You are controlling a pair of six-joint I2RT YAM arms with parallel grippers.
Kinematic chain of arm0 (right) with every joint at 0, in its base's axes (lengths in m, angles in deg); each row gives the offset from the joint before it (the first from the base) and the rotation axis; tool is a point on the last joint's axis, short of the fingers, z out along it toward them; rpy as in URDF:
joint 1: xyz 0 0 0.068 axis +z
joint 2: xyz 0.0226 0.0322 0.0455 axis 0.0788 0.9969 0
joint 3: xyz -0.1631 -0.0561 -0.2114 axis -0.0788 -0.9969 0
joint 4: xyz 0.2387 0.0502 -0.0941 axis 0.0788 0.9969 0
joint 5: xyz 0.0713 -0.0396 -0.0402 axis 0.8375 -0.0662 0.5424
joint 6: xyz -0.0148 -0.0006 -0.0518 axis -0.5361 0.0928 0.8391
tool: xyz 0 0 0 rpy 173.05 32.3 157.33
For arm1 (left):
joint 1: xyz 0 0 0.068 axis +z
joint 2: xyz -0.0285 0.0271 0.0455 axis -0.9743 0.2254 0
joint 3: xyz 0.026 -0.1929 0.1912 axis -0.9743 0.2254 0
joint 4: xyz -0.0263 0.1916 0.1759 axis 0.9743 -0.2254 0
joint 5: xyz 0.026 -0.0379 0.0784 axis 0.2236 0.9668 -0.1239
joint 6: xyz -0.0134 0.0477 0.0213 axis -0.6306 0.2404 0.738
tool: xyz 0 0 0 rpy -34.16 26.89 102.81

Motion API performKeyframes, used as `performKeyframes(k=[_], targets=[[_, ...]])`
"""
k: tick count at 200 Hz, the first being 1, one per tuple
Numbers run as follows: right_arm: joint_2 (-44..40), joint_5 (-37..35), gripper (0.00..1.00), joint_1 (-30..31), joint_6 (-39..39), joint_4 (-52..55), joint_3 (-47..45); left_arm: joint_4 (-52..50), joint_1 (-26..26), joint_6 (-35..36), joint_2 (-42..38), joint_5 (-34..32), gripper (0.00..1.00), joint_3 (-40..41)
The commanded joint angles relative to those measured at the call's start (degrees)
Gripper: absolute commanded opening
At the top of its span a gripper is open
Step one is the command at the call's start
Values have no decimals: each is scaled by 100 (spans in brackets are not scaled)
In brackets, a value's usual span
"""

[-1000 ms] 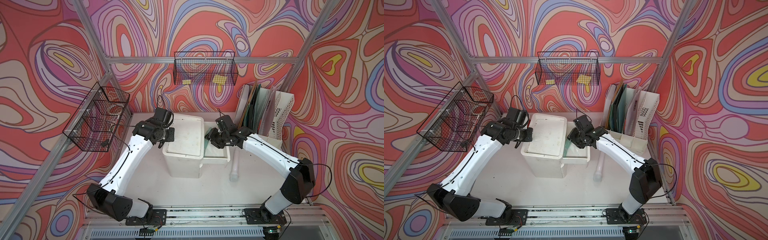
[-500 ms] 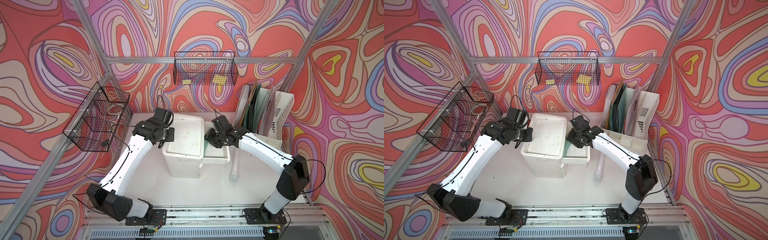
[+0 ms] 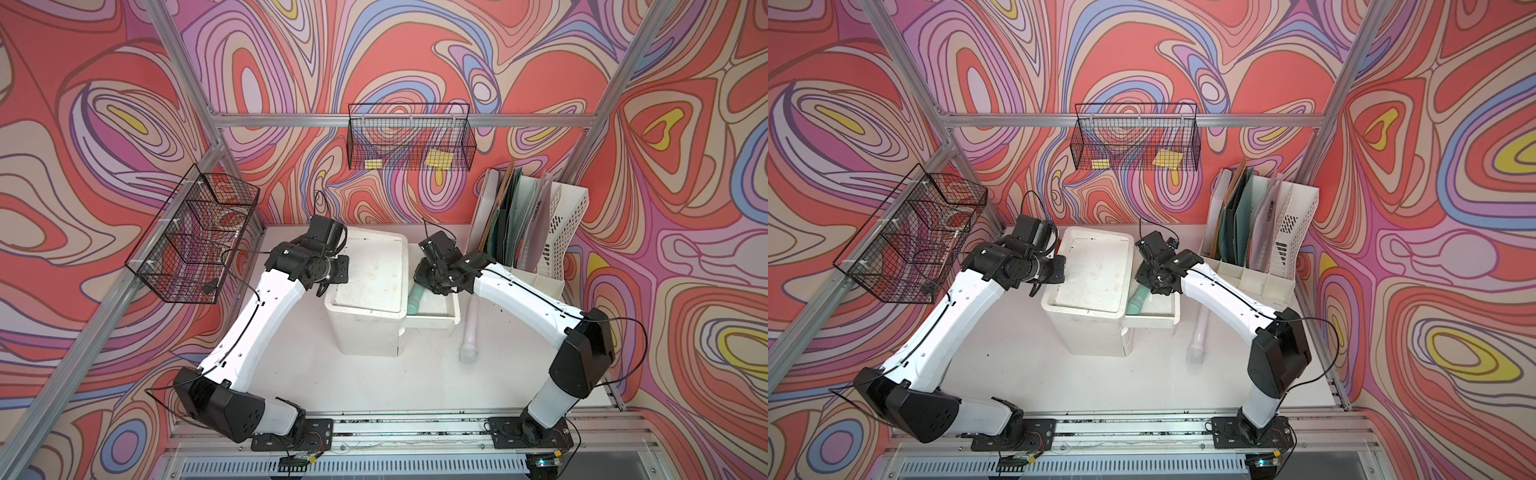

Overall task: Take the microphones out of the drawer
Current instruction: Pick up the microphone from the drawer.

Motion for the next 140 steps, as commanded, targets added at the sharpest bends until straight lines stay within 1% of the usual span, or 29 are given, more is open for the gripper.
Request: performKeyframes(k=[1, 61, 71, 85, 97, 125, 140], targets=[[97, -260, 36, 32, 303, 494, 130, 163, -29, 196, -103, 206, 0, 43], [336, 99, 24, 32, 359, 281, 213, 139, -27, 202, -136, 204, 0, 59], [339, 120, 27, 32, 338, 277, 213, 128, -25, 204, -145, 185, 0, 54], [516, 152, 39, 33, 305, 321, 247, 125, -30, 213, -154, 180, 0, 59], [566, 181, 44, 32, 305, 339, 269, 132, -27, 206, -156, 193, 0, 63], [635, 206, 45, 32, 287, 340, 283, 146, -28, 204, -149, 199, 0, 59], [648, 206, 40, 32, 297, 331, 264, 145, -24, 212, -158, 189, 0, 44]])
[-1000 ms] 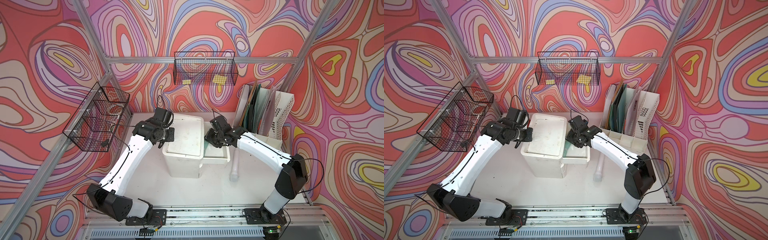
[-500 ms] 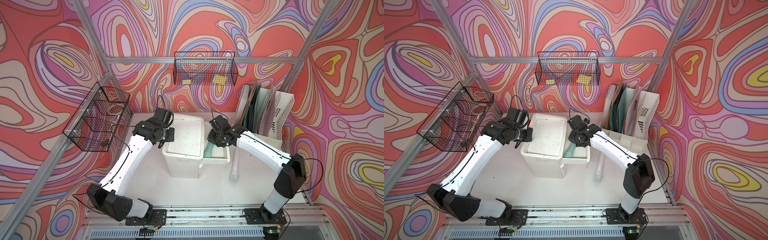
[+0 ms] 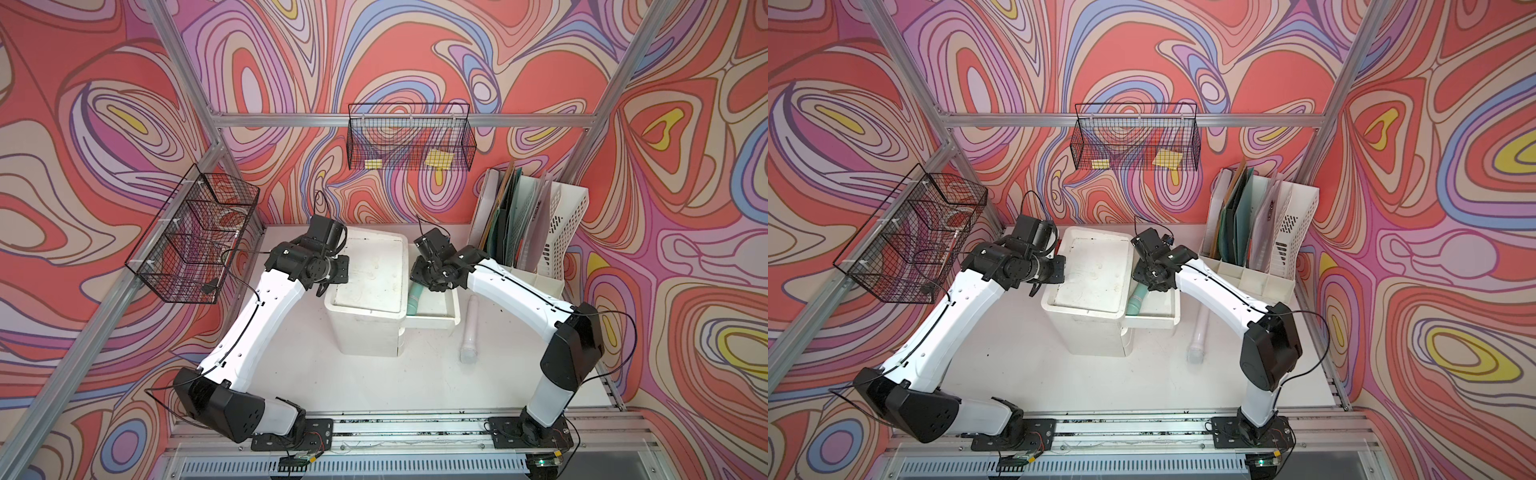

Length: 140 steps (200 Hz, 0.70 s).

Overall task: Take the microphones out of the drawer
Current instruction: Pick up the microphone from the drawer.

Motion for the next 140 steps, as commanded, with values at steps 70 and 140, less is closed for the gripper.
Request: performKeyframes(k=[70, 140], targets=[[36, 119, 14, 30, 287, 25, 30, 148, -22, 187, -143, 160, 0, 35], [-250, -146, 11, 30, 794, 39, 480, 123, -22, 172, -167, 180, 0, 20]])
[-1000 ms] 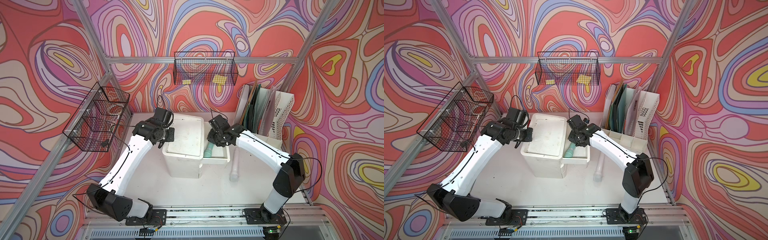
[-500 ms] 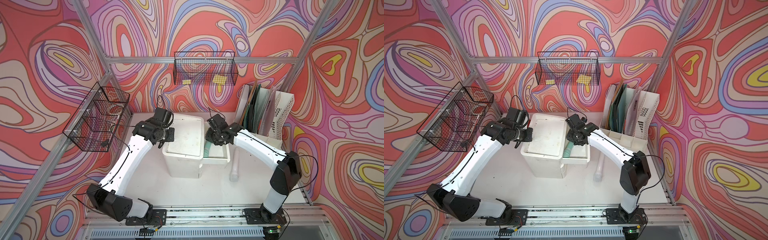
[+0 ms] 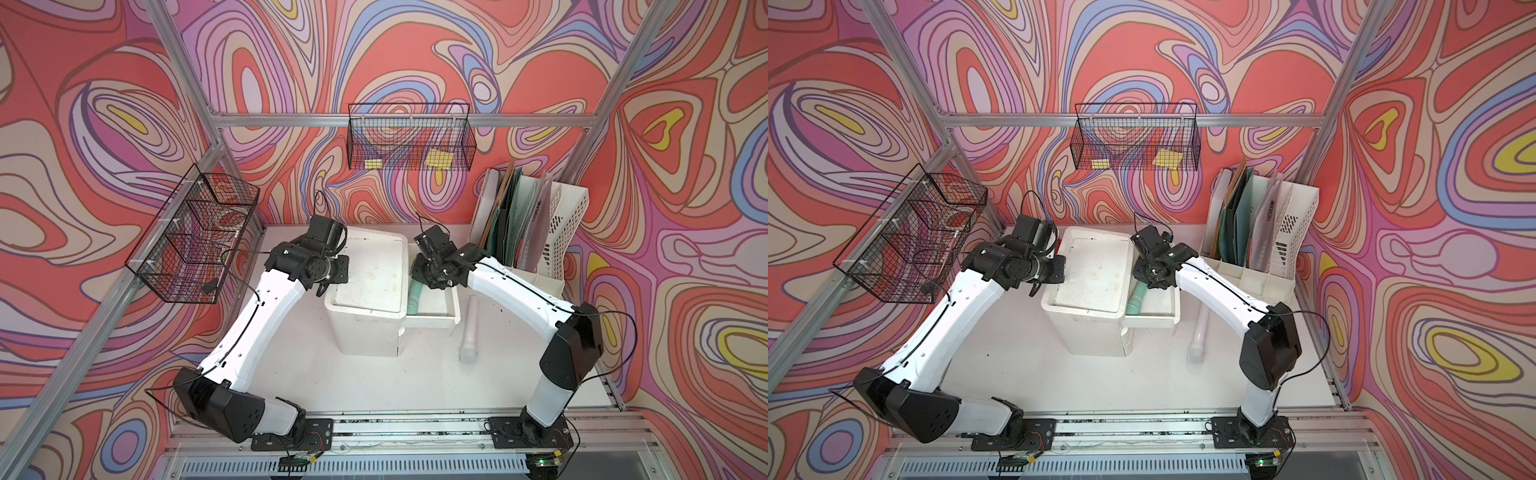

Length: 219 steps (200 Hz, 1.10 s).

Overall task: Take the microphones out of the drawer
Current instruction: Pick up the microphone from the drawer.

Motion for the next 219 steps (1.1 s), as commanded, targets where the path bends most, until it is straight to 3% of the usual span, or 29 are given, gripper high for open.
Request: performKeyframes(k=[1, 147, 219], targets=[[-243, -148, 11, 30, 644, -53, 252, 123, -24, 178, -165, 183, 0, 24], [-1071, -1469, 5, 32, 2514, -314, 1088, 79, -24, 170, -196, 106, 0, 29], [-1819, -2594, 5, -18, 3304, -248, 733, 88, -24, 171, -200, 113, 0, 44]])
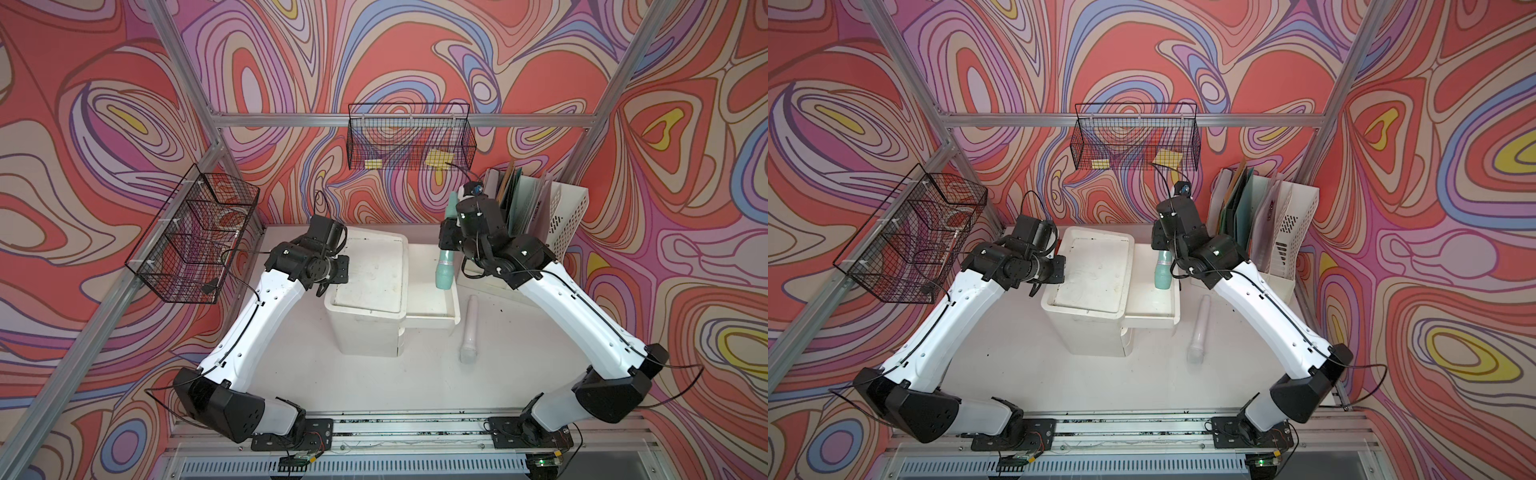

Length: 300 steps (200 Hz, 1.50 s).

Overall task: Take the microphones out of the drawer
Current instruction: Pick up the microphone from the drawer, then place the microphone at the center of the board.

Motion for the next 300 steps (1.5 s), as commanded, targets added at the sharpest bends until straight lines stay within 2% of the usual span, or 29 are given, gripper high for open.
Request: performKeyframes(k=[1, 36, 98, 152, 178, 217, 251, 300], targets=[[-332, -634, 5, -49, 372, -10, -181, 90, -22, 167, -195, 115, 0, 43], [-776, -894, 6, -290, 326, 110, -733, 115, -27, 166, -187, 127, 0, 85], [-1846, -142, 6, -1207, -366, 176, -2595, 160, -28, 180, -248, 149, 0, 179], [-2275, -4, 6, -1378, -919, 232, -4328, 222, -22, 195, -205, 244, 0, 198], [-2271, 427, 6, -1554, -969, -30, -4955, 189, -29, 215, -161, 258, 0, 143], [-2105, 1296, 6, -2137, -798, -444, -5600, 160, -24, 211, -160, 255, 0, 115], [-1663, 1883, 7, -2487, -560, -733, -5769, 145, -22, 198, -161, 257, 0, 114], [-854, 2180, 7, -2771, -223, -988, -5667, 74, -22, 202, -178, 211, 0, 47]])
